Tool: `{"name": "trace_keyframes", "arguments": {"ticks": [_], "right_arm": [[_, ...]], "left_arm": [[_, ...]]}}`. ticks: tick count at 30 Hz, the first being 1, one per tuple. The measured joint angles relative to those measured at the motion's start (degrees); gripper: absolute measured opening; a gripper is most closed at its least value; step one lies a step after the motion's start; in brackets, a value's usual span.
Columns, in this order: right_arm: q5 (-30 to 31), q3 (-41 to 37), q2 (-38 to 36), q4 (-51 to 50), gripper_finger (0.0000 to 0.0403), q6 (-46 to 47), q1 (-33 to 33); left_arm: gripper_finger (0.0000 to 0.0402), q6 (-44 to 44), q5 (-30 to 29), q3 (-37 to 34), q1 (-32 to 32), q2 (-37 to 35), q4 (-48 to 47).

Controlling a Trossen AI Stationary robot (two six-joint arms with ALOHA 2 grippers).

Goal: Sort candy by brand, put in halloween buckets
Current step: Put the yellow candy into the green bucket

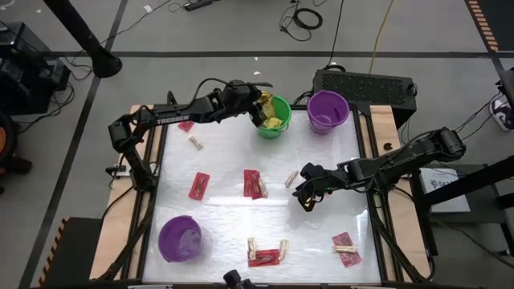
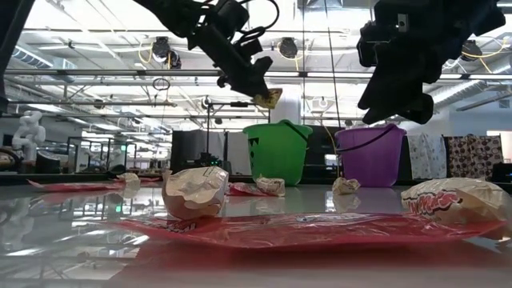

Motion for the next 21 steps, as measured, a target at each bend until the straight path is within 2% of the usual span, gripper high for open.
{"name": "trace_keyframes", "arguments": {"ticks": [4,13,21], "right_arm": [[0.0,0.0,0.0,0.0,0.0130,0.0,0.0],[0.0,0.0,0.0,0.0,0.0130,0.0,0.0],[0.5,0.0,0.0,0.0,0.0130,-0.2,0.0]], "left_arm": [[0.0189,-3.9,0.2,0.0,-0.2,-0.3,0.0],[0.0189,-4.2,0.4,0.0,-0.7,-4.8,0.1],[0.0189,-8.1,4.0,0.0,-0.9,-6.8,-0.3]]}}
